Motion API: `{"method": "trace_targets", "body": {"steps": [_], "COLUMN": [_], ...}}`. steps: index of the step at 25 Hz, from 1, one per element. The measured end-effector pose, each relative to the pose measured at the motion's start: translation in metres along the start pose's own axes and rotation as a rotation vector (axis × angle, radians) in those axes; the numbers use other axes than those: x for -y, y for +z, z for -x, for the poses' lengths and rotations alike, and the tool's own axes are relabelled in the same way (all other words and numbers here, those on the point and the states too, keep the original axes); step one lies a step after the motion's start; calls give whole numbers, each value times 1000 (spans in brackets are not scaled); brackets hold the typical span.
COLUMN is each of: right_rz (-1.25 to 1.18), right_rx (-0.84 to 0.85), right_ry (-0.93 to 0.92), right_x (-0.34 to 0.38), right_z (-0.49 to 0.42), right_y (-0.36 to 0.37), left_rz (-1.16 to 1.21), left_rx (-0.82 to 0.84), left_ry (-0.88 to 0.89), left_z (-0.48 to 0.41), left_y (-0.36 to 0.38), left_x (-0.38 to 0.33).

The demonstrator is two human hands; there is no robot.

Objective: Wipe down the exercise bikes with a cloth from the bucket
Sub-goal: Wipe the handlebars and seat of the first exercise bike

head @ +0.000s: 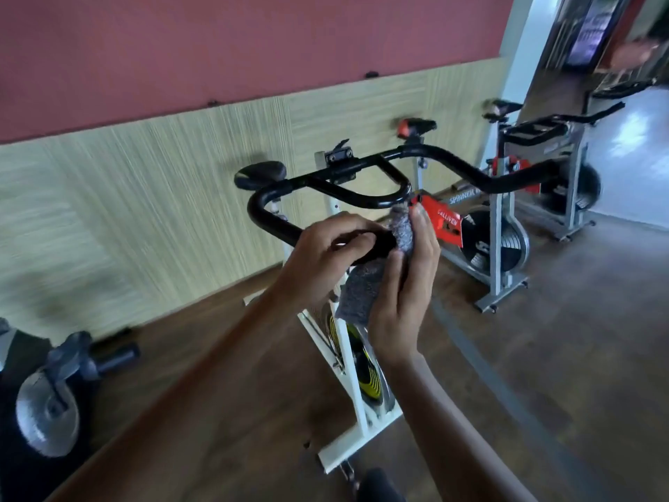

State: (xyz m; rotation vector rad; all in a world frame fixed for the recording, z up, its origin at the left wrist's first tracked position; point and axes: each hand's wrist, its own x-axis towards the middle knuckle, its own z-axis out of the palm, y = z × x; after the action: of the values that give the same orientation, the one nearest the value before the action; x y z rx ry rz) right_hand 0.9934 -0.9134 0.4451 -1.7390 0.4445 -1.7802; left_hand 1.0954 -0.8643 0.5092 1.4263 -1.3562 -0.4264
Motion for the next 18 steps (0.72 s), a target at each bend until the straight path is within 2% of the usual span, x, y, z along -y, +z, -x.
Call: {"method": "trace_targets", "body": {"steps": [8, 14, 18], "right_rz": [-215, -331, -373], "right_rx": [-325, -498, -547], "right_ry": [-596, -707, -735], "right_x": [-64, -72, -82], "right_z": [-20, -32, -30], "right_y": [52, 67, 80], "left_rz": [-106, -172, -180], "left_rx": [17, -104, -102], "left_ry": [439, 627, 668], "left_z": [-12, -8, -6], "left_y": [0, 10, 9], "left_x": [37, 53, 58]}}
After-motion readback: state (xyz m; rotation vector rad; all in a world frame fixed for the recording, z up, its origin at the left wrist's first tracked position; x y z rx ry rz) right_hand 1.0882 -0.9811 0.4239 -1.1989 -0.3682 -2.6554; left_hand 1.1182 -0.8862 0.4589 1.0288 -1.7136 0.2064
